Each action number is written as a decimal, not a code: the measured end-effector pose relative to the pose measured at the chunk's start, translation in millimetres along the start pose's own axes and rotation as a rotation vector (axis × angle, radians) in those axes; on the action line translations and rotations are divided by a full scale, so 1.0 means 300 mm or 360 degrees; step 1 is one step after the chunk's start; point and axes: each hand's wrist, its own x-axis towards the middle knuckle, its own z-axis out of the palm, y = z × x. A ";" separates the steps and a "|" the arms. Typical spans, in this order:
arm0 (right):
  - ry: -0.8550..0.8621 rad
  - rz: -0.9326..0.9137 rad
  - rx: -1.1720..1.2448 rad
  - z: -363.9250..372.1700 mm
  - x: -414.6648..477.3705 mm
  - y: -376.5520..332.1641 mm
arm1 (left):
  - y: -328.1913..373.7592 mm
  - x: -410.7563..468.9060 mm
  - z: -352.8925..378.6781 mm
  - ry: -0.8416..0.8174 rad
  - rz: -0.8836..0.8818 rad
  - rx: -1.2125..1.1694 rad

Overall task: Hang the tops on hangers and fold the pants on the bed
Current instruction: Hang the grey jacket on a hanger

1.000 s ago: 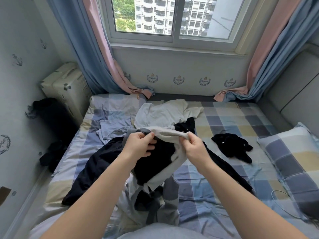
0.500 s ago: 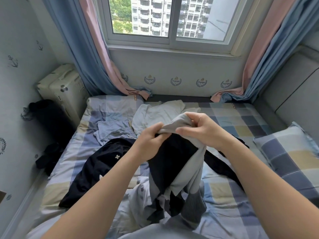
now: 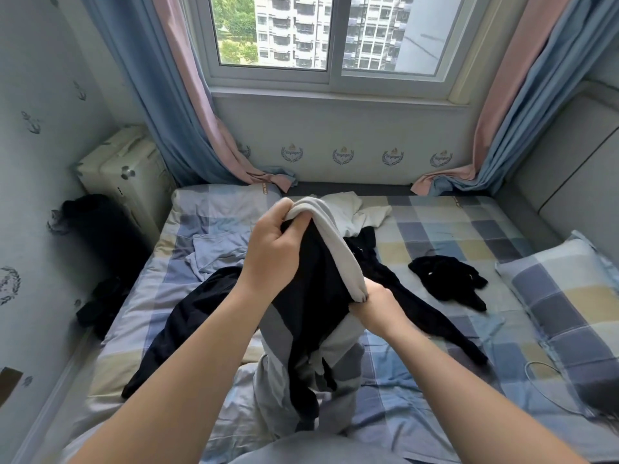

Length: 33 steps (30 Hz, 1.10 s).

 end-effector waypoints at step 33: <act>-0.0292 -0.0429 0.0365 -0.059 -0.038 -0.088 | -0.091 0.006 0.046 -0.0200 -0.0231 0.0181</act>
